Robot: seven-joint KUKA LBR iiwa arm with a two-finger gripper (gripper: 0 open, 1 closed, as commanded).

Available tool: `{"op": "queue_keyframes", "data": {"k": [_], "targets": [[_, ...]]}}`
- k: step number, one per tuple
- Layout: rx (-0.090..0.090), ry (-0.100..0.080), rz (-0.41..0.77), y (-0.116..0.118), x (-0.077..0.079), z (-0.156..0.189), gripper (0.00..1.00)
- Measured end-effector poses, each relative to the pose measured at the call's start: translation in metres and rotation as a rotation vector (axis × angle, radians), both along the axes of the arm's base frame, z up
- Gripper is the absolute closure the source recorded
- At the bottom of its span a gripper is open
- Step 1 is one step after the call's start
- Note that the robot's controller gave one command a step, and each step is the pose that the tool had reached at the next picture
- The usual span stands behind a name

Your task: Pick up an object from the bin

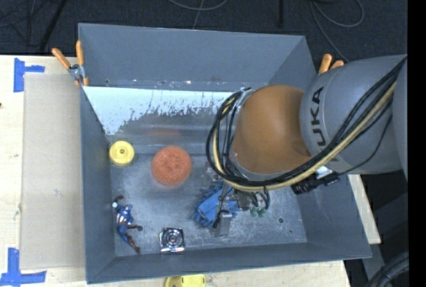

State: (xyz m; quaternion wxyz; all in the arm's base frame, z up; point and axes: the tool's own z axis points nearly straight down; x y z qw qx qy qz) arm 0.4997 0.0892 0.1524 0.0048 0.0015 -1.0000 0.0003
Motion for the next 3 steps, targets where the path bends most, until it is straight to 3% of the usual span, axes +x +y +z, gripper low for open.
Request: {"op": "queue_keyframes", "data": {"k": [1,2,3], "targets": [[0.001,-0.008,-0.004,0.000,0.002,0.004,0.00],[0.003,-0.017,0.147,-0.024,0.025,-0.037,0.00],[0.001,-0.008,0.188,-0.055,0.047,-0.086,0.00]]}}
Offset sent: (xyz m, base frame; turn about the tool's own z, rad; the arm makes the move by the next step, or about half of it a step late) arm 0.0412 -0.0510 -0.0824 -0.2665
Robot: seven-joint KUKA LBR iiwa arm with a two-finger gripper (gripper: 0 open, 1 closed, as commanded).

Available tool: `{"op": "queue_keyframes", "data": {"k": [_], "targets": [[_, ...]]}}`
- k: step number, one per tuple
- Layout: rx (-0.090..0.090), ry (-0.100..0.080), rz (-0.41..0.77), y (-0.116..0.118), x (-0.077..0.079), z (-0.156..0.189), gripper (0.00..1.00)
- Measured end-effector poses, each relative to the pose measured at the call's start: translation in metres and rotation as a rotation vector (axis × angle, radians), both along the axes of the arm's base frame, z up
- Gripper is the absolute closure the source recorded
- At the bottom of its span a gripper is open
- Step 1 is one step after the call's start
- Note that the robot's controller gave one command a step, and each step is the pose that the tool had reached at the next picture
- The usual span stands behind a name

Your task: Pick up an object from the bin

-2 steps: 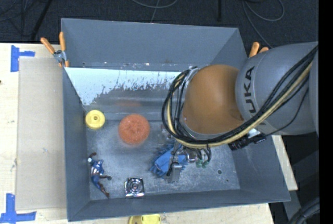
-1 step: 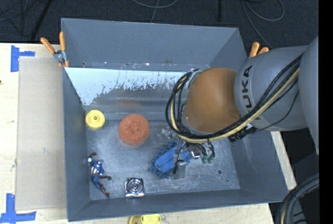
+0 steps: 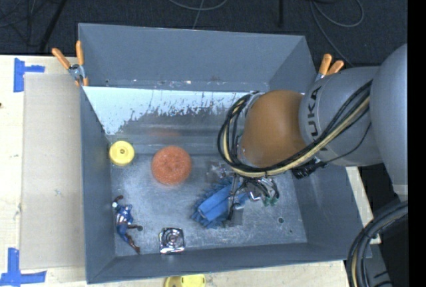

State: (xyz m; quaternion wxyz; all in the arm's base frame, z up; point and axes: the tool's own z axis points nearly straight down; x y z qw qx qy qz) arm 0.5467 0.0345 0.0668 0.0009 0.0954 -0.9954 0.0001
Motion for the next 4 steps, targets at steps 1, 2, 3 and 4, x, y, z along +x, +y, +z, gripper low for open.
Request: {"op": "queue_keyframes", "data": {"k": [1,2,3,4], "targets": [[0.001,0.000,0.087,0.0014,-0.0093,0.0025,0.00],[0.001,-0.001,0.056,0.0004,-0.0064,0.0009,0.00],[0.001,0.001,0.067,0.0013,-0.0071,0.0012,1.00],[0.001,0.001,0.072,0.0014,-0.0078,0.0013,1.00]]}}
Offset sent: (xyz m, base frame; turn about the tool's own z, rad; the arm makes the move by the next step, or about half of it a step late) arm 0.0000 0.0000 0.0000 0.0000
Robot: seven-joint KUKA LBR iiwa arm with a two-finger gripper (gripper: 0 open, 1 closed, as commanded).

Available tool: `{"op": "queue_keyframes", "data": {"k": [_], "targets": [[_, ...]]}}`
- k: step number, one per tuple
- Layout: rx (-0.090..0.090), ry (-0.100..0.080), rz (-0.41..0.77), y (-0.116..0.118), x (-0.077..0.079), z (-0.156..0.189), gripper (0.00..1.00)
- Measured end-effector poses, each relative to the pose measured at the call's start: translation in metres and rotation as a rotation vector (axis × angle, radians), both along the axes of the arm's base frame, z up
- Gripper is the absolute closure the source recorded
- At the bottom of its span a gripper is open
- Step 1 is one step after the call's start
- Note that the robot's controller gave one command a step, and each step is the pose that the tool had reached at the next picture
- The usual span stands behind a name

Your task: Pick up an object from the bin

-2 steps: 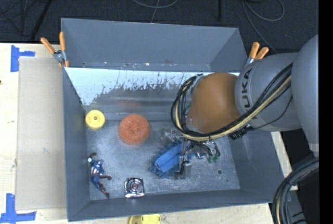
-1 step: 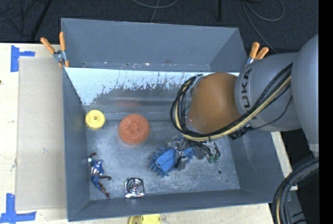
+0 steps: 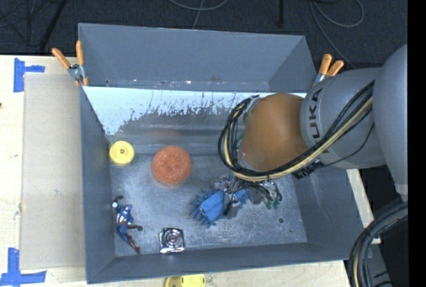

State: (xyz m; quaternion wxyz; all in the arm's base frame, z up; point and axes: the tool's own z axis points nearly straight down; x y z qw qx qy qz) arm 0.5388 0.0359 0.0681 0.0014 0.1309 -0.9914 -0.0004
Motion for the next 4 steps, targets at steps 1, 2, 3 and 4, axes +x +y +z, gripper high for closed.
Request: {"op": "queue_keyframes", "data": {"k": [1,2,3,4], "targets": [[0.000,0.003,0.002,0.000,-0.001,0.004,1.00],[0.000,0.002,0.000,0.000,-0.001,0.016,1.00],[0.000,-0.002,-0.001,0.000,0.000,0.026,1.00],[0.000,0.003,-0.002,0.001,-0.001,0.036,1.00]]}}
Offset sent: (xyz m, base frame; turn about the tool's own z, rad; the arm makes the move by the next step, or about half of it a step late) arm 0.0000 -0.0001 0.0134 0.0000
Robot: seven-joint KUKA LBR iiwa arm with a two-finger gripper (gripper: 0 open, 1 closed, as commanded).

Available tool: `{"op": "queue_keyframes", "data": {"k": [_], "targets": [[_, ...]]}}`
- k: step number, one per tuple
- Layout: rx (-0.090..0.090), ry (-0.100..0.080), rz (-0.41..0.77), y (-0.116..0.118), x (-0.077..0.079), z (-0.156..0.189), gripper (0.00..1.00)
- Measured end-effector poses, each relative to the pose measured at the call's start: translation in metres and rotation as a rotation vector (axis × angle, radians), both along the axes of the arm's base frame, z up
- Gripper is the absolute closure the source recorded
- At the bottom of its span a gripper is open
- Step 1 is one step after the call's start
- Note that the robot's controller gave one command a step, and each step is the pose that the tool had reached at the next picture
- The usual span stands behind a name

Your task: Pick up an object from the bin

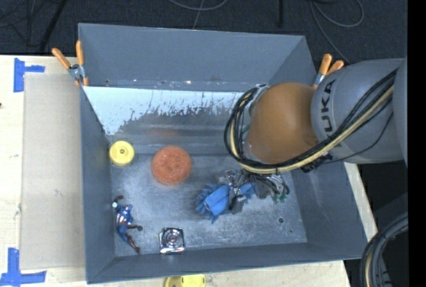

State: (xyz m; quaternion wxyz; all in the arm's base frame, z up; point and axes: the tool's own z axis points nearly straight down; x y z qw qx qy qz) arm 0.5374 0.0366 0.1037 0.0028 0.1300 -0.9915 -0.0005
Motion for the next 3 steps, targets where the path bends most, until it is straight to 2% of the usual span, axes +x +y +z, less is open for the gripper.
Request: {"op": "queue_keyframes", "data": {"k": [1,3], "targets": [[0.000,0.003,-0.001,0.000,-0.001,0.021,1.00],[0.000,-0.002,-0.002,0.000,0.000,0.061,1.00]]}}
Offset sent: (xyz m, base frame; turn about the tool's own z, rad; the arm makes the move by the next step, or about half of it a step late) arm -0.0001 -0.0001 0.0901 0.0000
